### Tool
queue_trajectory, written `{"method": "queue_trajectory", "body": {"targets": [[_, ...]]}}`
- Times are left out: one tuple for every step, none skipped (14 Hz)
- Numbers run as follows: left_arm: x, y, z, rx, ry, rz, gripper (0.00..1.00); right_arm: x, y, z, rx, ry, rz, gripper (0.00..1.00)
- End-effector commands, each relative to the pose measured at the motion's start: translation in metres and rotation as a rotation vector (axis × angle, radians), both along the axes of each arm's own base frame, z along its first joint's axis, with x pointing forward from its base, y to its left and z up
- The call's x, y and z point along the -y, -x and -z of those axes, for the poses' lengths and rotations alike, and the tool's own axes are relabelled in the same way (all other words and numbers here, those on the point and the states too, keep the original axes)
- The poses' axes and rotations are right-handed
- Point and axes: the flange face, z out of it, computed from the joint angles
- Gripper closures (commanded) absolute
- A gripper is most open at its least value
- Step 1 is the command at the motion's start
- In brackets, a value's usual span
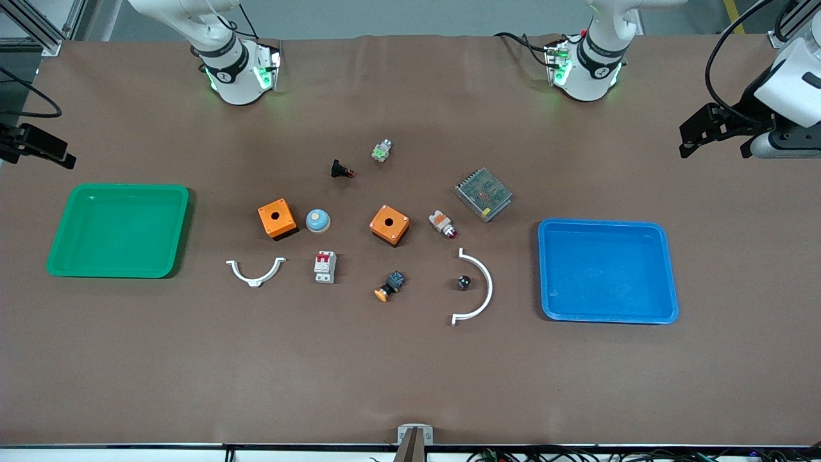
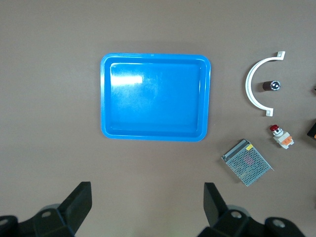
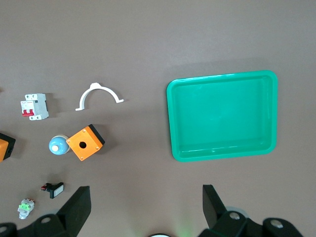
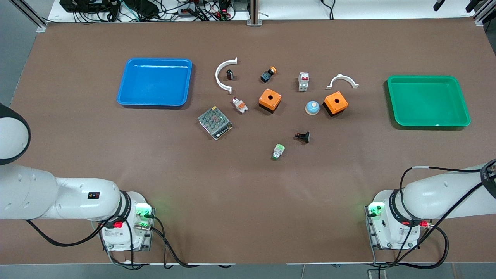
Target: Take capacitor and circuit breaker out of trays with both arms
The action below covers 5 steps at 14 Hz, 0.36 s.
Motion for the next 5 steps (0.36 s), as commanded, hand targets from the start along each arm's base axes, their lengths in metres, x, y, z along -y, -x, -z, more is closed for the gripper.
{"method": "queue_trajectory", "body": {"targets": [[0.0014, 0.0015, -0.0041, -0.004, 0.0, 0.015, 0.0, 0.0017, -0.0041, -0.0174, 0.034, 0.004, -0.001, 0.0], [0.0006, 0.0014, -0.0042, -0.004, 0.0, 0.013, 0.0, 0.0006, -0.0064, -0.021, 0.044, 0.007, -0.002, 0.0], [0.0006, 0.0021, -0.0048, -0.004, 0.0, 0.015, 0.0, 0.0005, -0.0068, -0.0244, 0.051, 0.008, -0.002, 0.0], [-0.0003, 0.0028, -0.0041, -0.012, -0.001, 0.013, 0.0, 0.0007, -0.0068, -0.0245, 0.051, 0.009, -0.004, 0.0], [-0.0004, 0.0036, -0.0047, -0.013, -0.002, 0.015, 0.0, -0.0002, -0.0069, -0.0245, 0.051, 0.009, -0.004, 0.0]]}}
